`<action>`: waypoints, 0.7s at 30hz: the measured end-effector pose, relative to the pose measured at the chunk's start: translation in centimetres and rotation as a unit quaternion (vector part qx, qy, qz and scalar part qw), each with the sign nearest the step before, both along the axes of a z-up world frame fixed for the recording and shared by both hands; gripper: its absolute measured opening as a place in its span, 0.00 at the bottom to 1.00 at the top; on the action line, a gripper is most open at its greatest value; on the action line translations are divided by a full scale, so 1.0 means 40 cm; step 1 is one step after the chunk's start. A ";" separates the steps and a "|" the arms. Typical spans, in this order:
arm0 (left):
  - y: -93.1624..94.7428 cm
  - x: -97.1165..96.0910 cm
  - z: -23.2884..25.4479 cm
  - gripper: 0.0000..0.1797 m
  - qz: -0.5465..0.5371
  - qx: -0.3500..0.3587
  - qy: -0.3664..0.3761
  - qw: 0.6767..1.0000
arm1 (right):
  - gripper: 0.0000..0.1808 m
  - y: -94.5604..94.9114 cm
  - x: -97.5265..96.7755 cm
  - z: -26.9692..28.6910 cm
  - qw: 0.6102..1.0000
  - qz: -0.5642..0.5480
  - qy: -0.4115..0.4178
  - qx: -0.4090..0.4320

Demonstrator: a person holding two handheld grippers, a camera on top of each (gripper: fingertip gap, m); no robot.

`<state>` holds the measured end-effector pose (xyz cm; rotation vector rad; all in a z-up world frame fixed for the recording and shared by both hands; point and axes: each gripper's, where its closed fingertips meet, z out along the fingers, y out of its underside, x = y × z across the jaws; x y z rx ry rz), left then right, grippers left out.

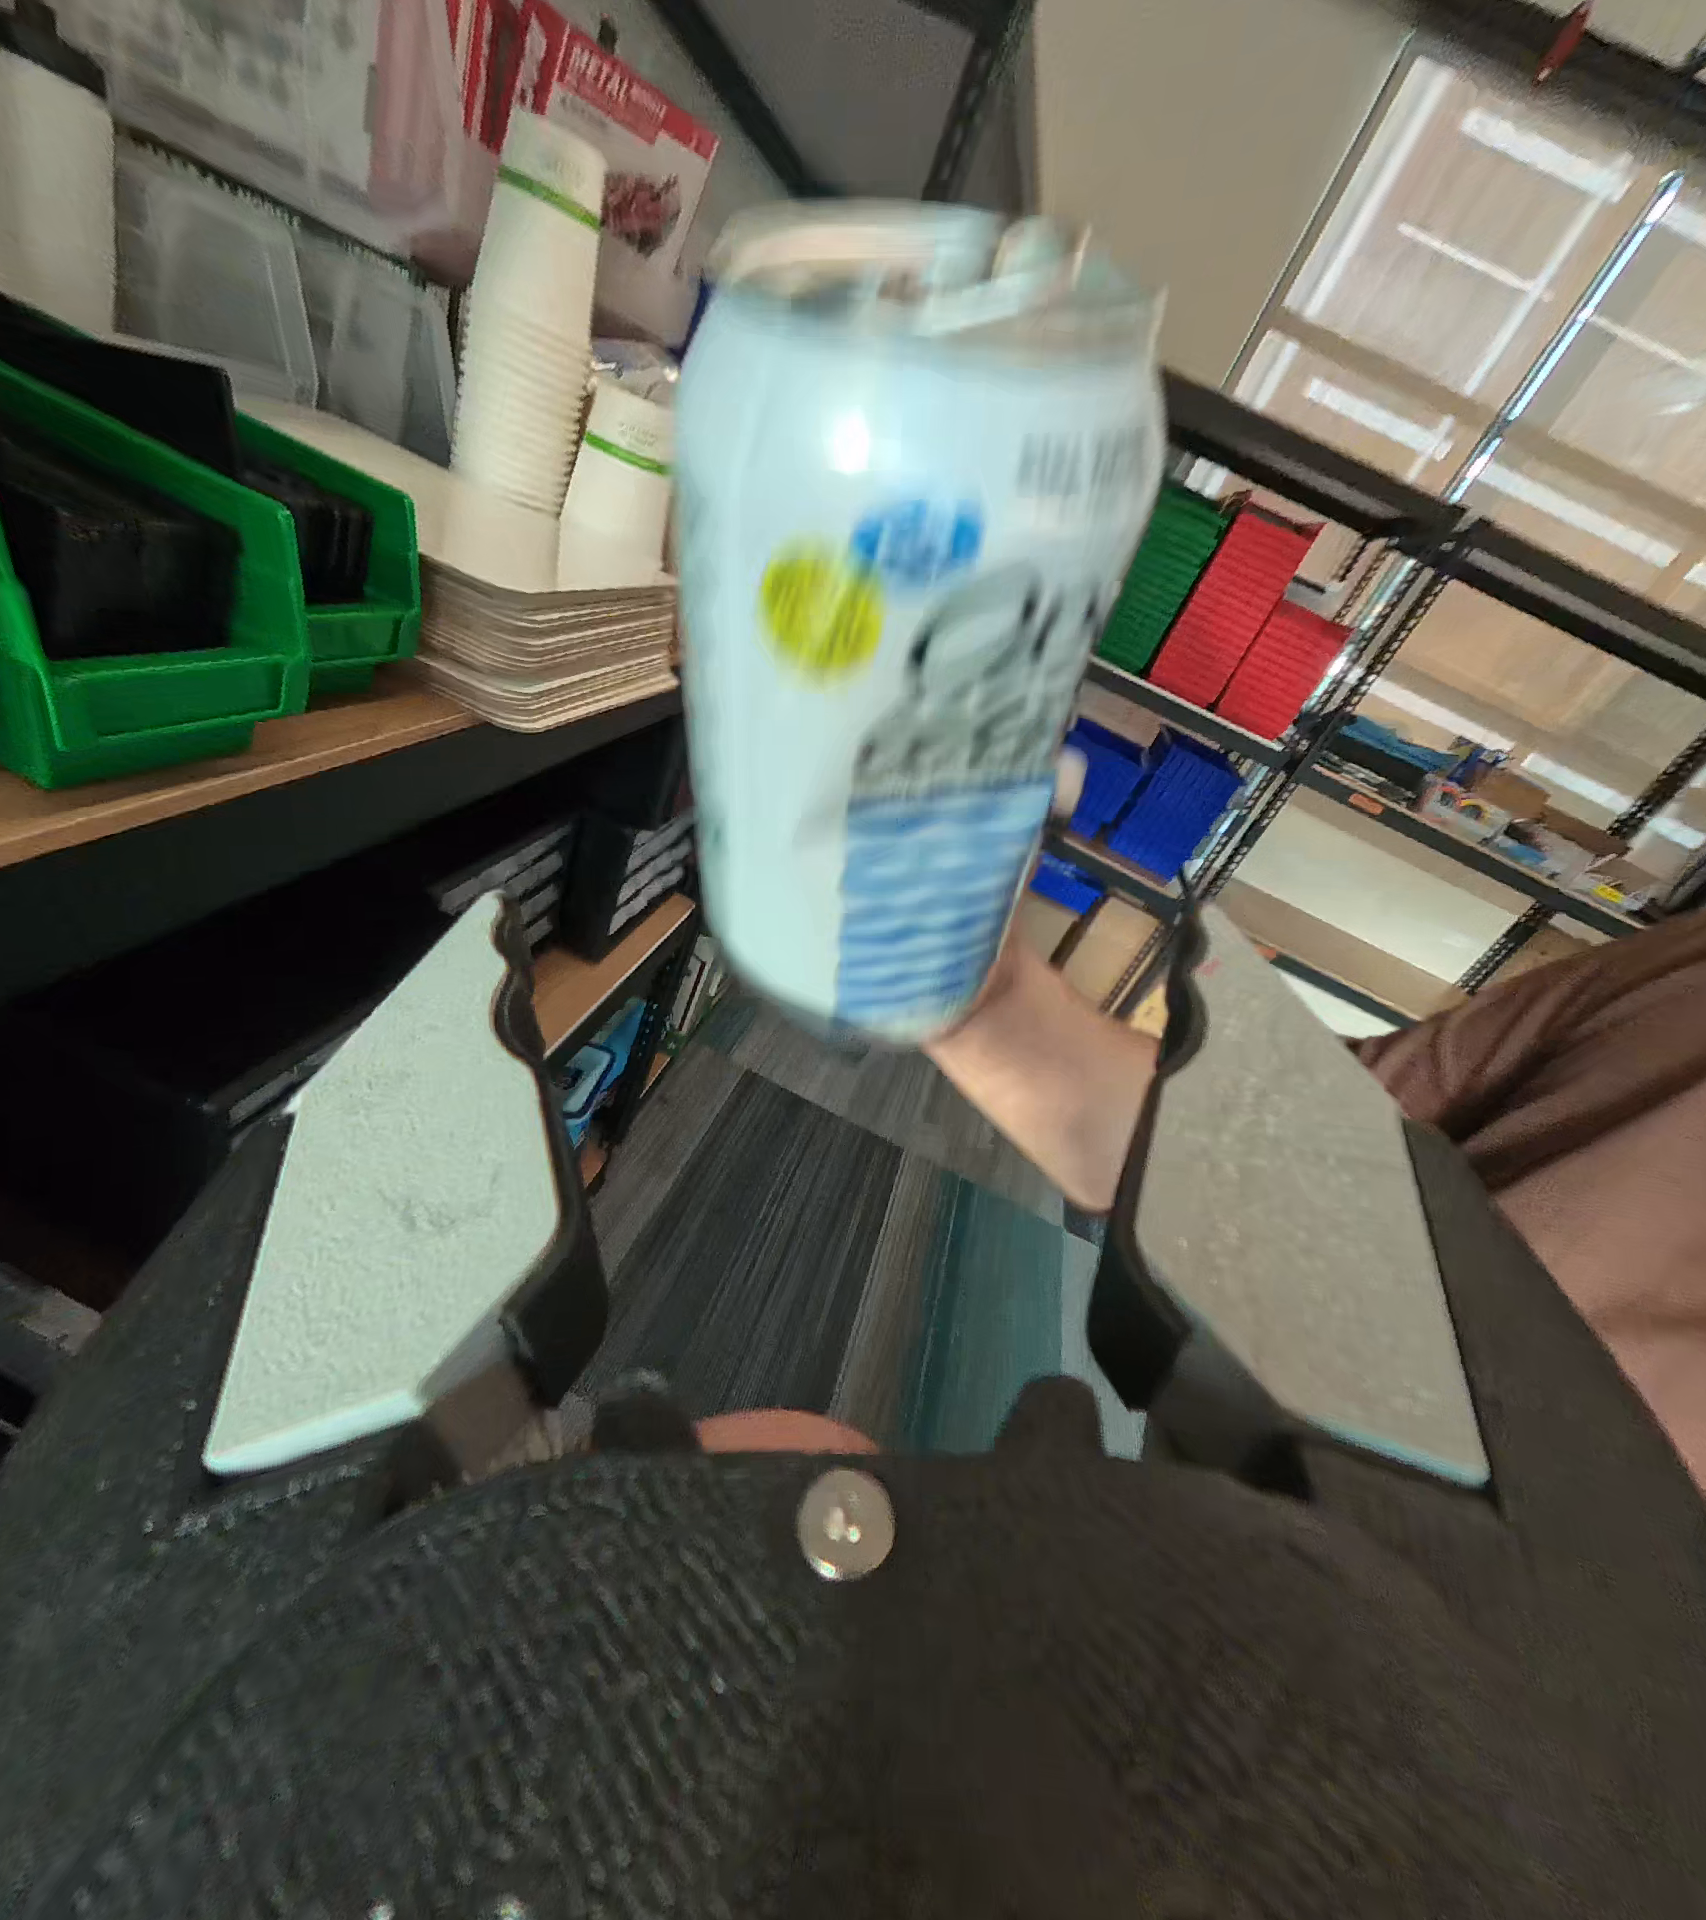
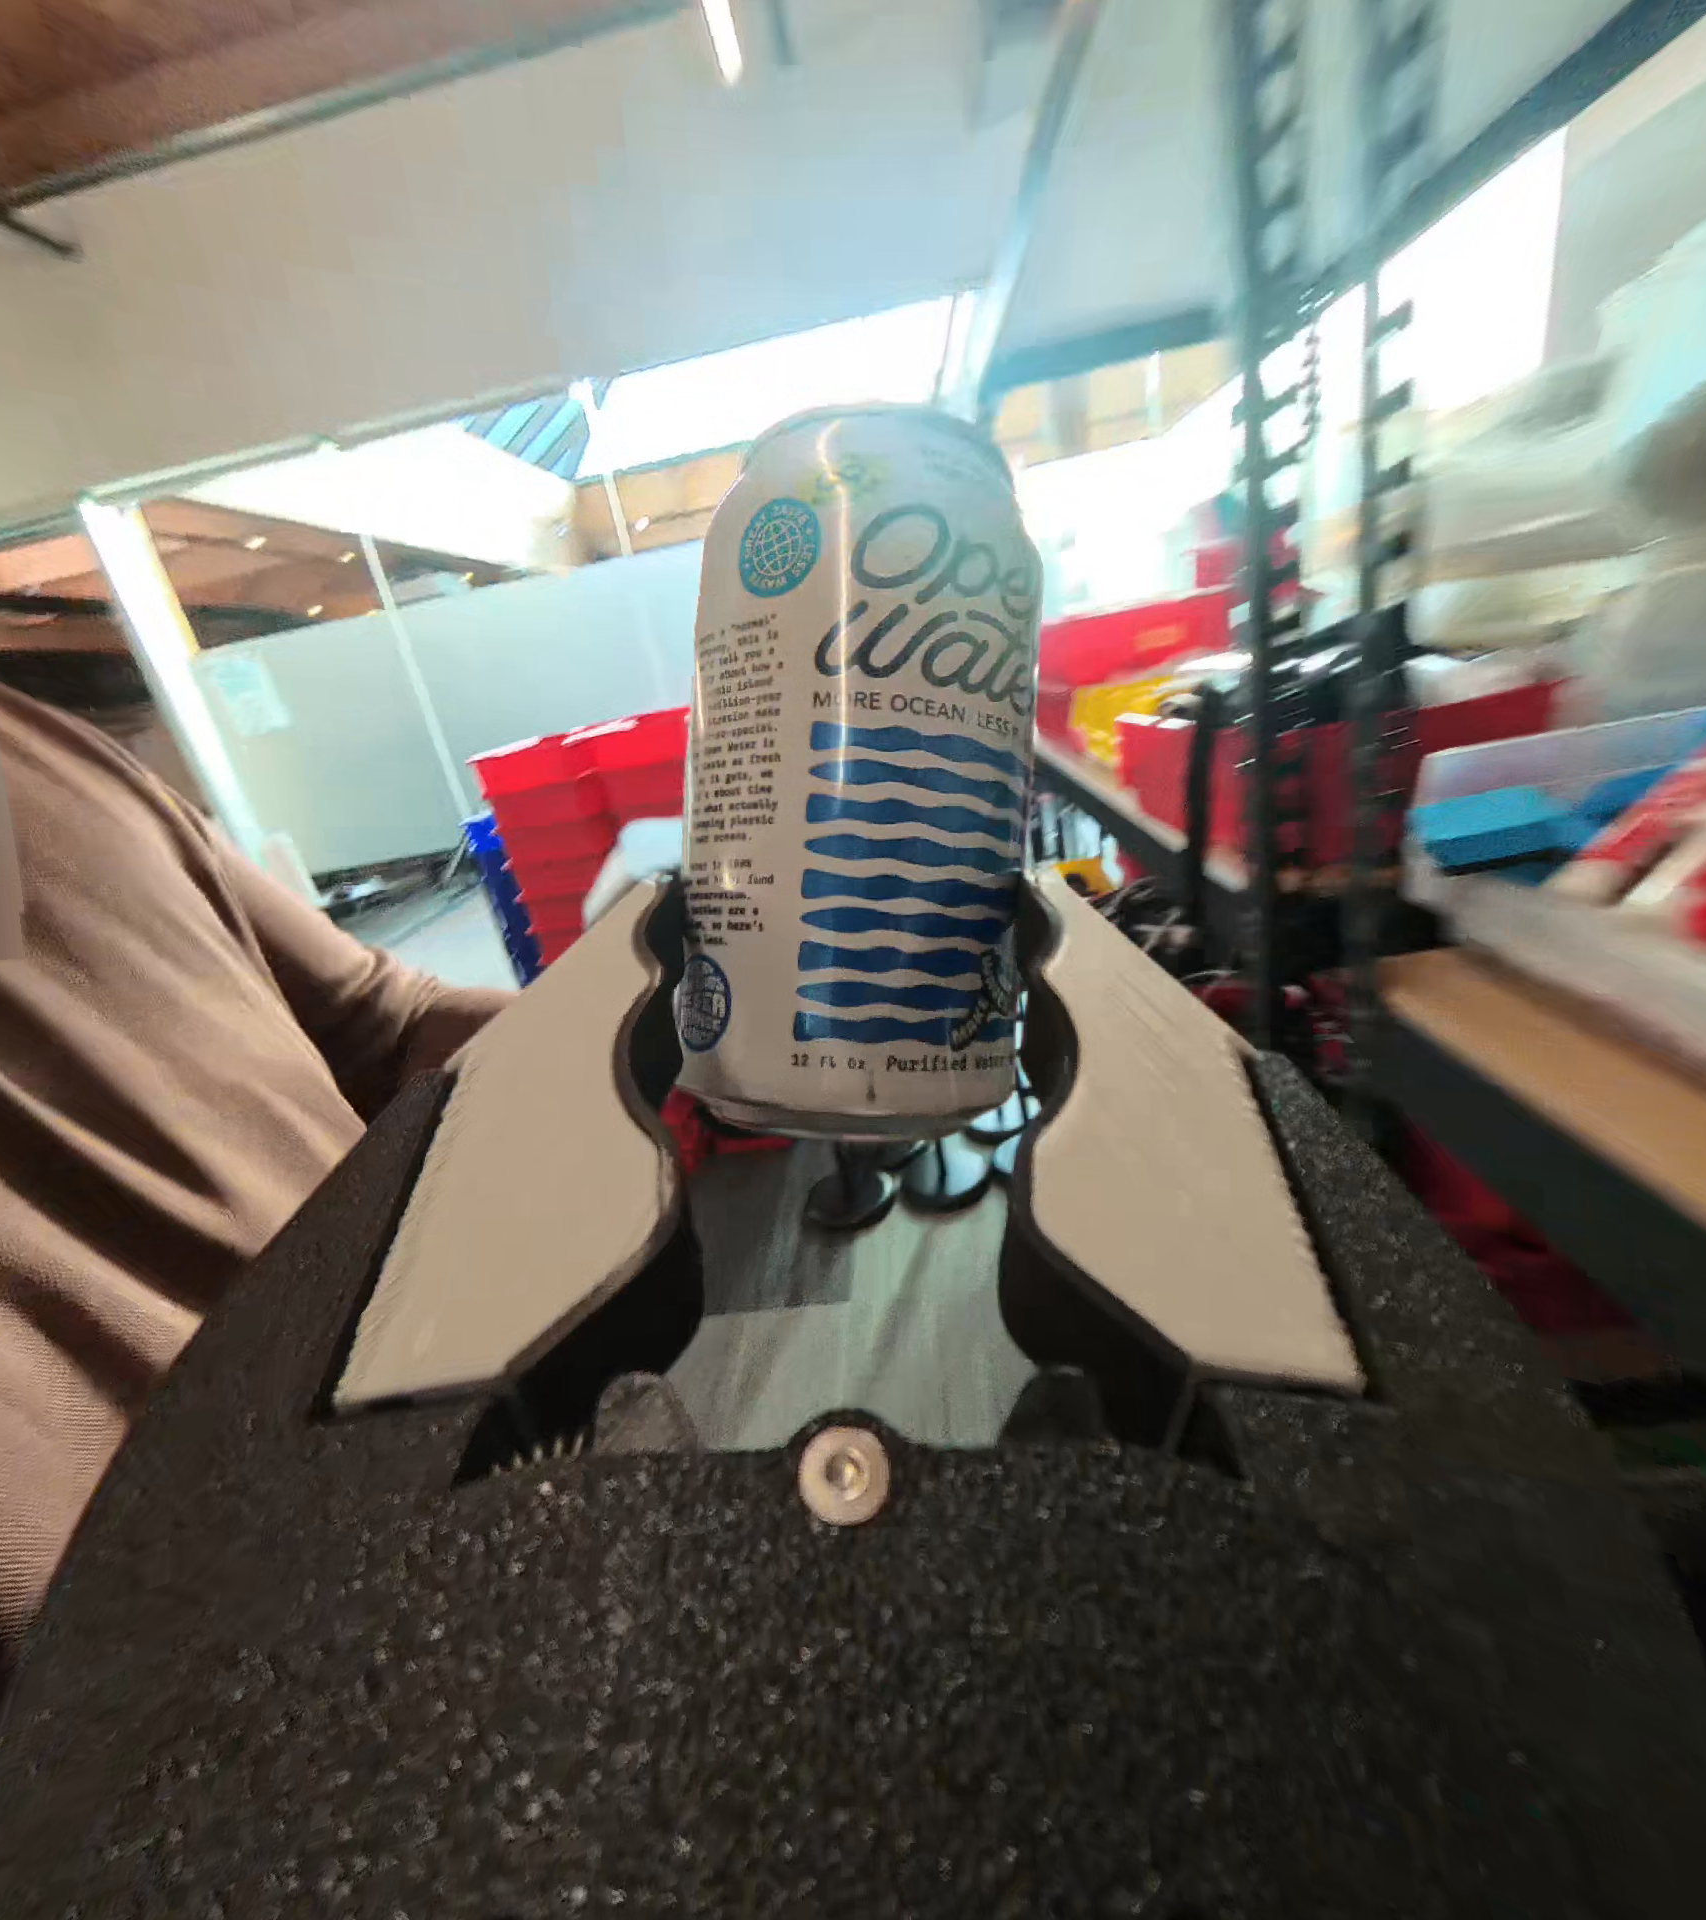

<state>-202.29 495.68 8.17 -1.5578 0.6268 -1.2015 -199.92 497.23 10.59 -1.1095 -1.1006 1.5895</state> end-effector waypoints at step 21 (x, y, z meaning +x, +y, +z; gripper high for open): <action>-1.229 -1.254 -0.394 0.48 0.433 -0.099 0.151 0.883 | 0.19 -1.312 -1.293 -0.216 0.765 0.475 -0.140 0.412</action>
